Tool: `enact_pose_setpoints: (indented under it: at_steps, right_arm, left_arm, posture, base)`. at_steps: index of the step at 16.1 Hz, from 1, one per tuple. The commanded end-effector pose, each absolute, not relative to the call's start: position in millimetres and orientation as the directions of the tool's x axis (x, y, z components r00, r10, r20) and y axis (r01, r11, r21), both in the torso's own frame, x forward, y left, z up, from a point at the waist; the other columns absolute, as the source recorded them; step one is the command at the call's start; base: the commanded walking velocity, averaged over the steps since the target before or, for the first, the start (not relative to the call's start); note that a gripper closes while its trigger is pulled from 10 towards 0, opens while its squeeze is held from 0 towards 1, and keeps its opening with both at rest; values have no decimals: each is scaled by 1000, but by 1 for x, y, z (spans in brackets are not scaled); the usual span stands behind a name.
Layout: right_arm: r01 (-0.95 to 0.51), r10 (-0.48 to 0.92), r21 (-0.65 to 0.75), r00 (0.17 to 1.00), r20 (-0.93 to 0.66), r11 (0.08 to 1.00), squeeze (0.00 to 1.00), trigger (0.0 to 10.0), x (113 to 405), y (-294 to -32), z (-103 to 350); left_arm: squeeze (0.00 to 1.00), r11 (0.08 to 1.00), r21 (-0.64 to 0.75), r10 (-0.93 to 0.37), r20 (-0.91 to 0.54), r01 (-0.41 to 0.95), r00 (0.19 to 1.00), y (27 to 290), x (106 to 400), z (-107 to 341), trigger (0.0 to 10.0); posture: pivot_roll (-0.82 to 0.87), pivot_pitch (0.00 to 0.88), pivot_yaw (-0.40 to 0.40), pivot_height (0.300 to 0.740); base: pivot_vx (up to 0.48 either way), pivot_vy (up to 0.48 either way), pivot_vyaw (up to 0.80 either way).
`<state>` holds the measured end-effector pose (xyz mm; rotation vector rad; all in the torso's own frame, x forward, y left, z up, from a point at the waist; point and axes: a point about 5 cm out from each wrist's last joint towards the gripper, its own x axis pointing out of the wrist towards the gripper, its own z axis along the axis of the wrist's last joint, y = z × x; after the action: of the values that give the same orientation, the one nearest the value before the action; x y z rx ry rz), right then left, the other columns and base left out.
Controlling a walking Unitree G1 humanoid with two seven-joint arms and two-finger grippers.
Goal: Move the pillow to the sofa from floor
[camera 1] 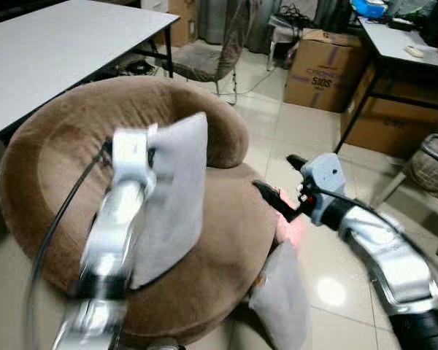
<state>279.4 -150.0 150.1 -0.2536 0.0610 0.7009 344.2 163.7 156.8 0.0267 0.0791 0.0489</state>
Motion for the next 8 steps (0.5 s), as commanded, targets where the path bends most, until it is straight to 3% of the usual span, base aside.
enact_pose_setpoints:
  at_steps: [1, 4, 5, 8]
  right_arm:
    - [-675, 661, -225, 736, -143, 703, 0, 10000, 280, -151, 153]
    - [-723, 705, -233, 689, -172, 650, 0, 10000, 275, -150, 155]
    - [-749, 727, -232, 660, -190, 620, 0, 10000, 270, -149, 154]
    - [-783, 756, -229, 620, -212, 578, 0, 10000, 265, -147, 152]
  left_arm:
    - [0, 996, -17, 87, -13, -87, 996, 165, 352, 177, 10000]
    - [0, 928, -216, 300, -52, -304, 953, 187, 366, 186, 10000]
    - [0, 884, -203, 407, -109, -421, 907, 206, 362, 173, 10000]
    - [0, 806, -153, 534, -230, -572, 814, 230, 347, 138, 10000]
  posture:
    - [75, 0, -37, 740]
    - [58, 0, -20, 740]
    - [56, 0, -17, 740]
    - [55, 0, -13, 740]
  base:
    - [0, 0, 0]
    - [0, 0, 0]
    - [0, 0, 0]
    - [0, 0, 0]
